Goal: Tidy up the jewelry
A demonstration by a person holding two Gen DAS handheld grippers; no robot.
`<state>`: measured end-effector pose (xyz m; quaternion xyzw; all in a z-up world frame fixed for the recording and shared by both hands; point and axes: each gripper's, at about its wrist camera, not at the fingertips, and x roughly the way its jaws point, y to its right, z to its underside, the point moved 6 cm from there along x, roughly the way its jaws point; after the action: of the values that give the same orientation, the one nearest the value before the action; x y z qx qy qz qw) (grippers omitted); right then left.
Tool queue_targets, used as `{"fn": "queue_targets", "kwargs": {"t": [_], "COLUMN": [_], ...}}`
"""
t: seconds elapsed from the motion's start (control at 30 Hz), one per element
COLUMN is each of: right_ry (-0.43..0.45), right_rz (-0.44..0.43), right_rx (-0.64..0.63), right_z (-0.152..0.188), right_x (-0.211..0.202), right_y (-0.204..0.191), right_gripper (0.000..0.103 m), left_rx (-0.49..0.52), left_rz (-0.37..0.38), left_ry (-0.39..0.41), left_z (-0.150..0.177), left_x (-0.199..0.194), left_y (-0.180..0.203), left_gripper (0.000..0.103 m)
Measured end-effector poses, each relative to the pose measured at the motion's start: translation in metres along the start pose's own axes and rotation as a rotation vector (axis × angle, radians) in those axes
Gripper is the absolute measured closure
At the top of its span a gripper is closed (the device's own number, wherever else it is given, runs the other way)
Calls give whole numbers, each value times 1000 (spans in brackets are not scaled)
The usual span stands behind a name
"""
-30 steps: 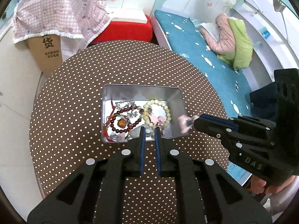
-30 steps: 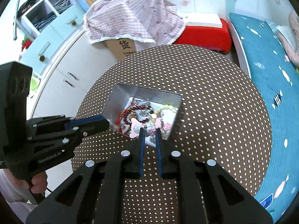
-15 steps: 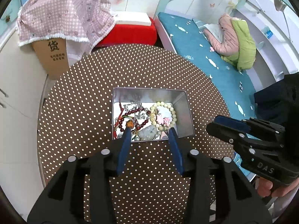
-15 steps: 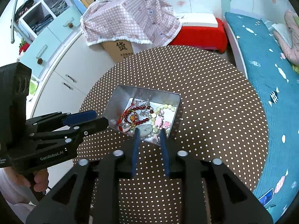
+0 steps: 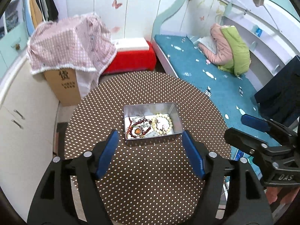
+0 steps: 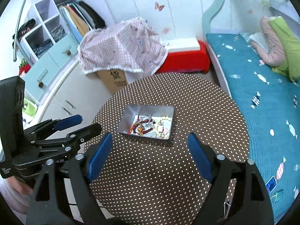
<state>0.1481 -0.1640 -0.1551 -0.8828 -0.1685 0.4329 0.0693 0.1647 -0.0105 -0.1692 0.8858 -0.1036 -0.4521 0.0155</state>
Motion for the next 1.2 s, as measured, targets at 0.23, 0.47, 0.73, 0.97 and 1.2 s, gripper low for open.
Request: {"fn": "queue_targets", "kwargs": {"t": [0.23,0.47,0.73,0.97,1.2], "right_ry": [115,205,274,285,292], "right_rz": [17,15,-16,-22,-30], "right_rx": [-30,-78,-122,-117,-109], "right_z": [-2,-15,-24,-19,-19], "right_x": [-48,-84,-112,-114,-117], "right_y": [-21,-31,-32,-30,-30], "right_gripper": [10,8,8,8,8], "left_rx": [24,8,18,10,10], "left_rz": [-24,-48,-96,-101,-104], "left_ry": [105,206,291,313,317], "left_z": [-1,-9,-15,-12,-10], "left_x": [-58,-105,-141,-149,-149], "left_y": [9,21,40,42,42], "left_gripper": [25,23,23,23,22]}}
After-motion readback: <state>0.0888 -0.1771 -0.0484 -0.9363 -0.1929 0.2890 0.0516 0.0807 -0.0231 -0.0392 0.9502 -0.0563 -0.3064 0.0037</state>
